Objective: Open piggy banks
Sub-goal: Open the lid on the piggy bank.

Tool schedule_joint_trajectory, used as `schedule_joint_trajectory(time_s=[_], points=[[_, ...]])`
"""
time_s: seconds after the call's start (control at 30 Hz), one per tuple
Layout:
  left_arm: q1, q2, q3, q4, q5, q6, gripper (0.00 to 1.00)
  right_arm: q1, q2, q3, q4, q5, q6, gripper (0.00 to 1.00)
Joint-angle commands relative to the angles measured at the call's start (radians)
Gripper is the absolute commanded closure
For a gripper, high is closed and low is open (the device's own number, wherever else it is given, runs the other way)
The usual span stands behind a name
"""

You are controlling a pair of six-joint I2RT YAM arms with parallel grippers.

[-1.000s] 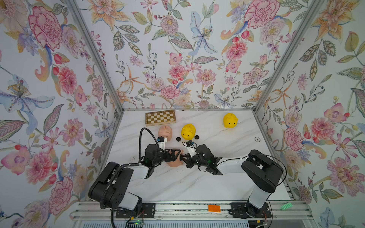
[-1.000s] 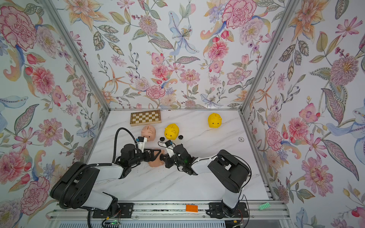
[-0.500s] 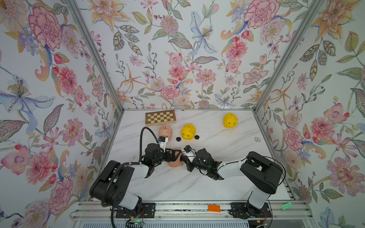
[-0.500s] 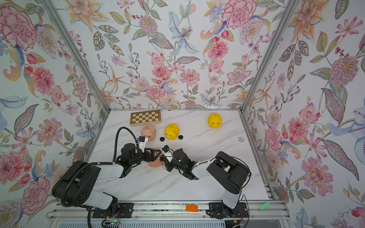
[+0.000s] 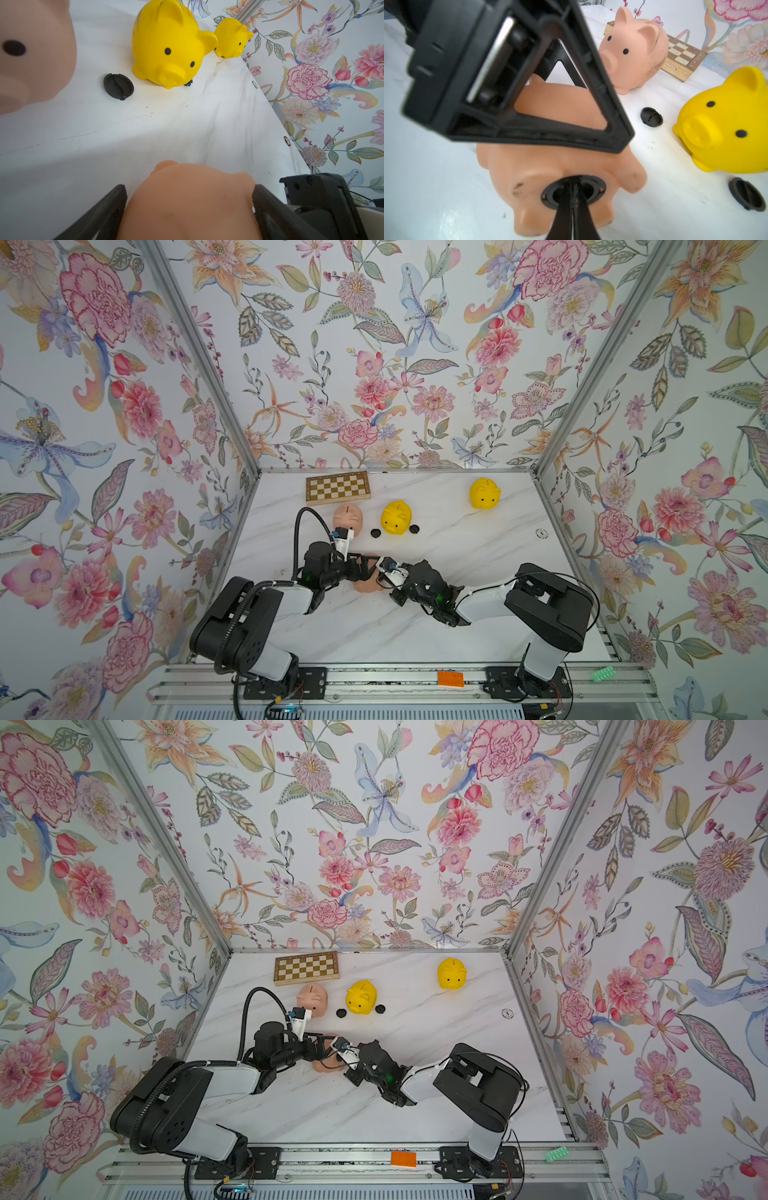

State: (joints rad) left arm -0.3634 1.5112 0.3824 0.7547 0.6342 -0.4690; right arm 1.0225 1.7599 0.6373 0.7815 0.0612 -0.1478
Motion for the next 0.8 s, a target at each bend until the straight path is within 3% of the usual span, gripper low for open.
schedule_joint_trajectory(time_s=[0.0,0.4,0.77], points=[[-0.008,0.045,-0.019,-0.108,0.047,-0.014,0.03,0.058,-0.005,-0.023,-0.038,-0.022,-0.059,1.0],[-0.002,0.044,-0.023,-0.101,0.051,-0.016,0.04,0.105,-0.02,-0.051,-0.005,0.144,-0.119,1.0],[0.008,0.045,-0.025,-0.097,0.051,-0.019,0.05,0.119,-0.047,-0.092,0.035,0.22,-0.133,1.0]])
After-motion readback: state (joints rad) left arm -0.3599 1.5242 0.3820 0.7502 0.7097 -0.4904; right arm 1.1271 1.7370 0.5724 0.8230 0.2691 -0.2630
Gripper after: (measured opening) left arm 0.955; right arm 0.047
